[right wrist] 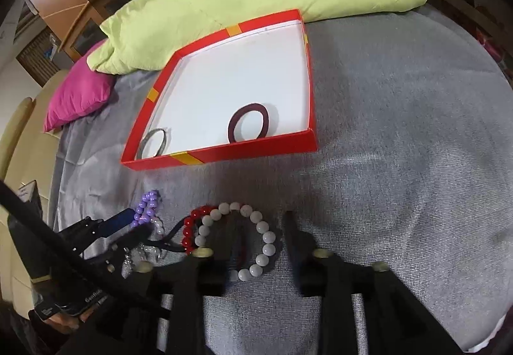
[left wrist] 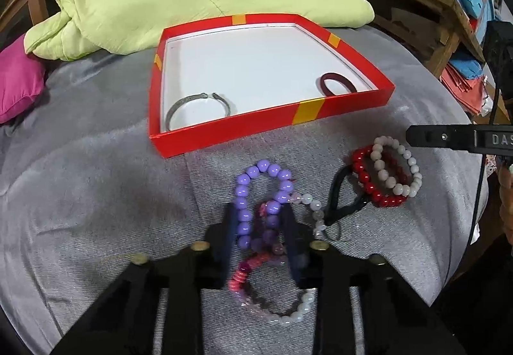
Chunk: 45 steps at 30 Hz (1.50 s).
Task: Organize jewelry
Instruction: 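Grasp the white bead bracelet with the right tool while the left tool grasps the purple bead bracelet, then lower the white bracelet into the box with the right tool while the left releases the purple one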
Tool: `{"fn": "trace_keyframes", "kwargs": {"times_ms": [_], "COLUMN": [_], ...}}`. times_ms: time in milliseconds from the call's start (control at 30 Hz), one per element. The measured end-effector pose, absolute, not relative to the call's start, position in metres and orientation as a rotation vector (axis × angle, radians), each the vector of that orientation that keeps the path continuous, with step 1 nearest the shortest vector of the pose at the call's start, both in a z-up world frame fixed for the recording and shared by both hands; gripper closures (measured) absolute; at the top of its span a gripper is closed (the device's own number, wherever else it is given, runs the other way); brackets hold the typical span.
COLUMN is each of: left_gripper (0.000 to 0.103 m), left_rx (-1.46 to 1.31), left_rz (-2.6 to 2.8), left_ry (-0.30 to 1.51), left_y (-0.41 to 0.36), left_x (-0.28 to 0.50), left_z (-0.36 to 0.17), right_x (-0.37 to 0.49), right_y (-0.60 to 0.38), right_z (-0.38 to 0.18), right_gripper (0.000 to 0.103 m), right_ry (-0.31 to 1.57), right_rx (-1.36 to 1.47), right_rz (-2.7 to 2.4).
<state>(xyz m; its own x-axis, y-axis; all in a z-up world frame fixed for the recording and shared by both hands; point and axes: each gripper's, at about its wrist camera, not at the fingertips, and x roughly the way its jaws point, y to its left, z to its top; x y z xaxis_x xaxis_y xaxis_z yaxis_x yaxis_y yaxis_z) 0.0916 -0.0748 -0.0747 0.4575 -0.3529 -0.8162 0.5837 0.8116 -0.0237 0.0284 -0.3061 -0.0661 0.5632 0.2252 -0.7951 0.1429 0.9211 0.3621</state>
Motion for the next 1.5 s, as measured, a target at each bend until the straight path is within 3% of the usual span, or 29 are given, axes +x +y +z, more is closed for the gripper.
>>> {"fn": "trace_keyframes", "kwargs": {"times_ms": [133,167,200,300,1067,1500], "left_gripper": [0.091,0.092,0.093,0.093,0.093,0.093], "left_rx": [0.252,0.246,0.237,0.208,0.056,-0.016], "left_rz": [-0.572,-0.565,-0.561,-0.560,-0.582,-0.592], "left_ry": [0.919,0.916,0.914,0.903,0.686,0.685], "left_y": [-0.062,-0.059,-0.055,-0.046,-0.040,-0.082], "left_x": [0.095,0.096,0.097,0.099,0.105,0.143], "left_z": [-0.072,-0.071,-0.070,-0.065,-0.010,-0.014], "right_x": [0.032,0.034,0.036,0.037,0.016,0.087], "right_y": [-0.298,-0.295,-0.290,-0.280,-0.304,-0.301], "right_z": [-0.072,-0.074,-0.079,-0.078,-0.004,-0.009], "right_gripper": [0.057,0.062,0.079,0.093,0.093,0.093], "right_ry": [1.006,1.022,1.038,1.016,0.593,0.615], "right_rx": [0.358,0.337,0.301,0.200,0.425,0.437], "right_rz": [0.039,0.030,0.011,-0.024,0.067,0.084]}}
